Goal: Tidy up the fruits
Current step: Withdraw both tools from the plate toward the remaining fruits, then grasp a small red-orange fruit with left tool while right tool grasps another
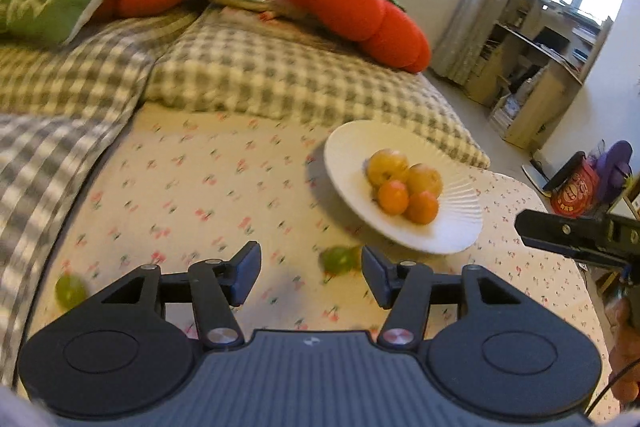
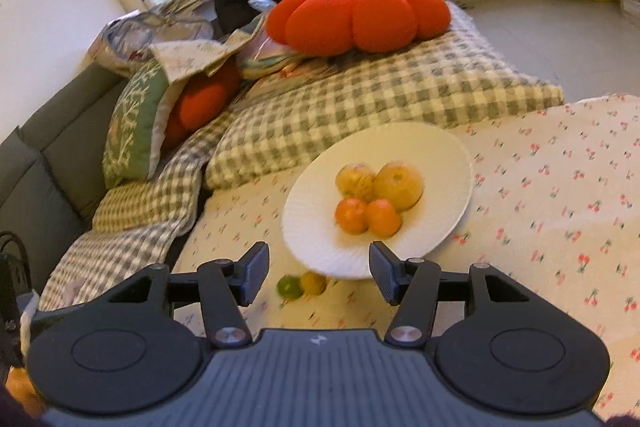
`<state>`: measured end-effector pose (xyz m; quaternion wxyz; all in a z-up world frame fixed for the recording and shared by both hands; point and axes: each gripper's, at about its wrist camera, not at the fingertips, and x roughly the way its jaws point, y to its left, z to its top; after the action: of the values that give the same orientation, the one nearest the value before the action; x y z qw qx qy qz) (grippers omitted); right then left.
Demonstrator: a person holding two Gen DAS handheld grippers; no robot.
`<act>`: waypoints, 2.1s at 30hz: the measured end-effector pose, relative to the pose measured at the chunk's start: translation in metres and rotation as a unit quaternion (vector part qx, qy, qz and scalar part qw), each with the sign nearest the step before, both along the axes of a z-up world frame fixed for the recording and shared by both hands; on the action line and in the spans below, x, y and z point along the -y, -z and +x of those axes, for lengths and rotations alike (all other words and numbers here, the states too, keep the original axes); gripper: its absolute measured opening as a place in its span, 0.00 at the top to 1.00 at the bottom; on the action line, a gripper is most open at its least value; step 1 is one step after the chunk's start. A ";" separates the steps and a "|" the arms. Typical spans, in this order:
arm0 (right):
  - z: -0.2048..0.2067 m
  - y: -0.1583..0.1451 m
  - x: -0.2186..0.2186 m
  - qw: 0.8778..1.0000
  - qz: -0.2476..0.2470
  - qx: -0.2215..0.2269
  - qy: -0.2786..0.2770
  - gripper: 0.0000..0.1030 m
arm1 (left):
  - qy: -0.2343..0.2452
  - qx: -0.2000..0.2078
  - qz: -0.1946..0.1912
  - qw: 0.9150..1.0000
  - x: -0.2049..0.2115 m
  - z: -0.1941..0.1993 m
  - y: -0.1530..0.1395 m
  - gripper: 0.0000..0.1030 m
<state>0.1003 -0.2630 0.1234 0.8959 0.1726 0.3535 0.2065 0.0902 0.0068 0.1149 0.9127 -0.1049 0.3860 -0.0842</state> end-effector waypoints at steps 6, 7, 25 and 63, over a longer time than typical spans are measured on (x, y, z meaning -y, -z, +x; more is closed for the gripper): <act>-0.012 0.005 -0.026 0.998 -0.050 -0.010 -0.035 0.49 | -0.003 -0.006 0.000 1.000 -0.011 -0.018 0.002 0.47; -0.013 0.007 -0.028 0.998 -0.052 -0.018 -0.038 0.49 | 0.003 -0.006 0.004 1.000 -0.010 -0.021 0.003 0.47; -0.016 0.038 -0.028 0.993 -0.042 -0.109 -0.019 0.48 | 0.098 -0.032 0.076 0.992 0.052 -0.022 0.026 0.28; -0.003 0.060 -0.045 0.988 -0.107 -0.111 -0.009 0.48 | 0.024 -0.107 -0.009 0.994 0.044 0.002 0.065 0.78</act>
<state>0.0971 -0.2177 0.0633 0.8622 0.0943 0.4728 0.1554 0.0924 -0.0373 0.0495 0.8627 -0.1124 0.4833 -0.0981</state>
